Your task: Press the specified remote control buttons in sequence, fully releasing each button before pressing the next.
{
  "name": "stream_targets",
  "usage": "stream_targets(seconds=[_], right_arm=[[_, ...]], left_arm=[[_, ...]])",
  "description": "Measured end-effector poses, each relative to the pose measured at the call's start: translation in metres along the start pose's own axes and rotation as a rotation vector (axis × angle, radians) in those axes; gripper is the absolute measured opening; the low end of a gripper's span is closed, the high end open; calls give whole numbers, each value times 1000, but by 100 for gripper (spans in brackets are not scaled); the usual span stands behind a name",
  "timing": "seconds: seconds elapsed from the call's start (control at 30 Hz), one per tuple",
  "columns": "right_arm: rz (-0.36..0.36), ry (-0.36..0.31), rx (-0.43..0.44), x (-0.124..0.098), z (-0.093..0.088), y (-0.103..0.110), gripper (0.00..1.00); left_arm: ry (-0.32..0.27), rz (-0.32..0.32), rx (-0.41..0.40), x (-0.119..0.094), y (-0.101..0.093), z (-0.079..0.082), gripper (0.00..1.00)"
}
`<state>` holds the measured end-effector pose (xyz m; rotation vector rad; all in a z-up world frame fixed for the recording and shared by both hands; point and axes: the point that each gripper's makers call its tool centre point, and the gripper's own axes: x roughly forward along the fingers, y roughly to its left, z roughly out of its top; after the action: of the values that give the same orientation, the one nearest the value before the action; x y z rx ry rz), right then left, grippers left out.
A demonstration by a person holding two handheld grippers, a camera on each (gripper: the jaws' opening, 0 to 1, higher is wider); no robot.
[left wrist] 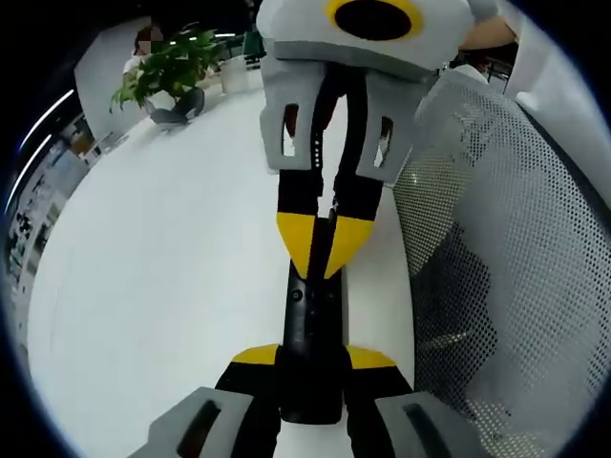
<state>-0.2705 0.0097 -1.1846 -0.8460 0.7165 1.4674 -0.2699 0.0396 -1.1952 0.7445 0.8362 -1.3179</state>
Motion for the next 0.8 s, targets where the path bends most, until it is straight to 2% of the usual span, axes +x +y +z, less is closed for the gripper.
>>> stream_targets(seconds=[0.07, 0.23, 0.33, 0.37, 0.43, 0.53, 0.8], right_arm=[[-4, 20, 37, 0, 0, -1, 1], [-9, 76, 192, 1, 0, -4, 0], [-26, 85, 206, 2, 1, -4, 0], [-31, 83, 200, 2, 1, -3, 0], [-52, 54, 124, 2, 2, -4, 0], [-28, 31, 57, 1, 2, -3, 0], [7, 39, 71, 1, 2, -3, 0]], left_arm=[[-1, 0, -1, 0, 0, 0, 22], [-1, 2, -6, 0, 0, 0, 22], [0, 2, -5, 0, 0, 0, 22], [-1, 2, -6, 0, 0, 0, 22], [-2, 2, -7, 0, 0, 0, 22], [2, -2, 1, 0, 0, 0, 22], [16, 0, -13, 0, 1, 0, 22]])
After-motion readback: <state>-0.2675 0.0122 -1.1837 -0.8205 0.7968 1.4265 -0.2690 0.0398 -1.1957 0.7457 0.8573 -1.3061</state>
